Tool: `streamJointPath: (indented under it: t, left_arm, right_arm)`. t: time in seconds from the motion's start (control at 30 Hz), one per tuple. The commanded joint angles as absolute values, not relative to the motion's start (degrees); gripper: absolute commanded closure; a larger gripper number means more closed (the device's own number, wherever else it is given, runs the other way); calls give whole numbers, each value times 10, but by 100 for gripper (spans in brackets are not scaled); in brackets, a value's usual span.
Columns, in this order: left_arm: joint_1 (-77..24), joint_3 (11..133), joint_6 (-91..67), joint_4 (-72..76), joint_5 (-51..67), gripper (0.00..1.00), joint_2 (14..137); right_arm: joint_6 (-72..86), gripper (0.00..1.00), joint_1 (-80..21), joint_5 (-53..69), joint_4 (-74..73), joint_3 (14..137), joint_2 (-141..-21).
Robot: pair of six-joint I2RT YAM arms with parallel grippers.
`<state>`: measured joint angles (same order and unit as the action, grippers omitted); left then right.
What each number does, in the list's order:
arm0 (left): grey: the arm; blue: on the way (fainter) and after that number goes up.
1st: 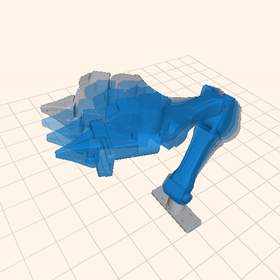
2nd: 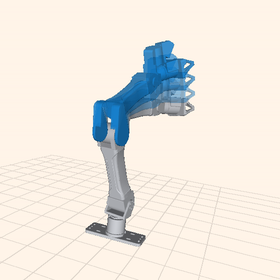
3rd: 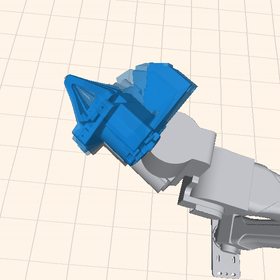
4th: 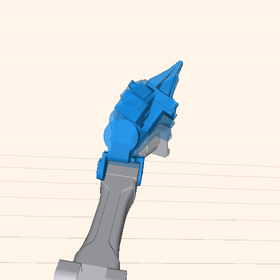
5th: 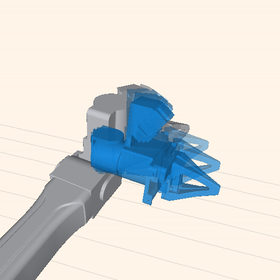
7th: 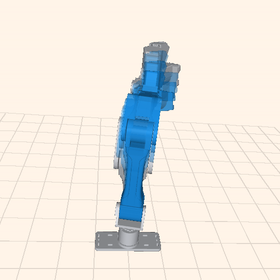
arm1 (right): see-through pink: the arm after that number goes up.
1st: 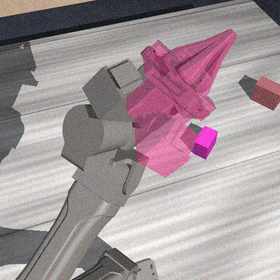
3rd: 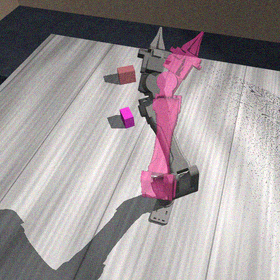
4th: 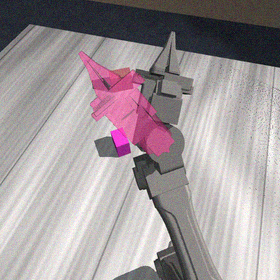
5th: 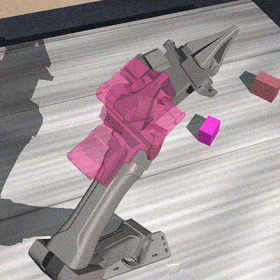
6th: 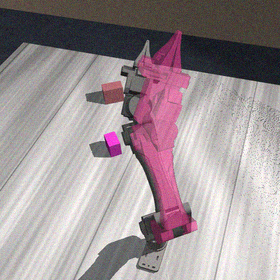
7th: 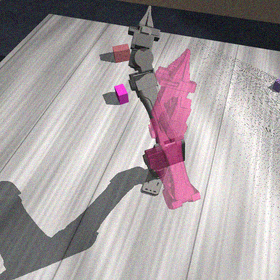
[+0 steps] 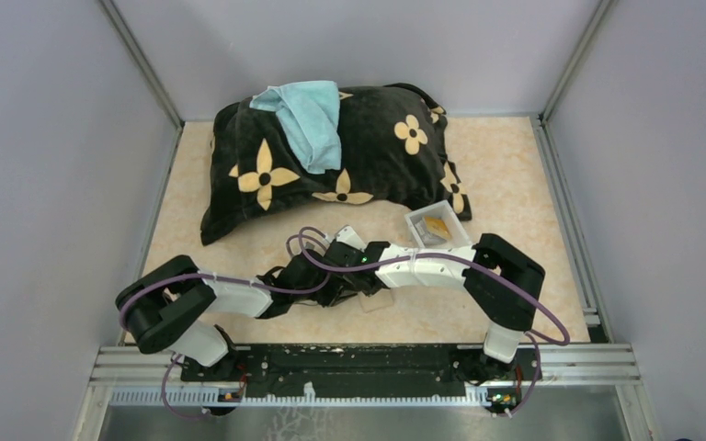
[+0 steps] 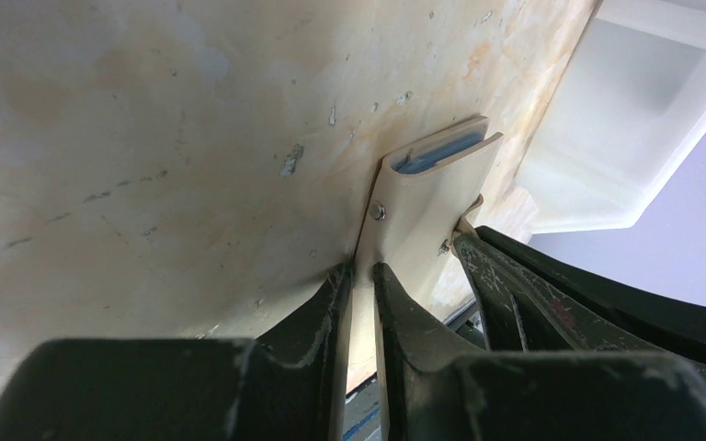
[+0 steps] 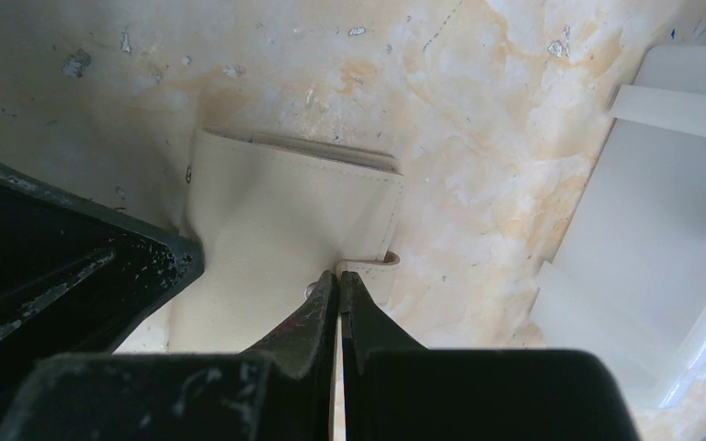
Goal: Put the credit cards into the card holder
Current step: Close the card holder at the center of the board.
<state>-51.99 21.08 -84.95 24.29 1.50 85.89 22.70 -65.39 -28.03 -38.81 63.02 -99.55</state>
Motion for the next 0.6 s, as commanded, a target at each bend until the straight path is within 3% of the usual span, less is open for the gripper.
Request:
streamJointPath:
  t: [0.0,0.57]
  left_arm:
    - [-523,219,-820,172,18,77,887]
    - [-523,225,-819,174,18,78,894]
  right_arm:
    - [240,100,-667,-275,-410,625,-1002]
    - [251,100,-675,-272,-414,605,-994]
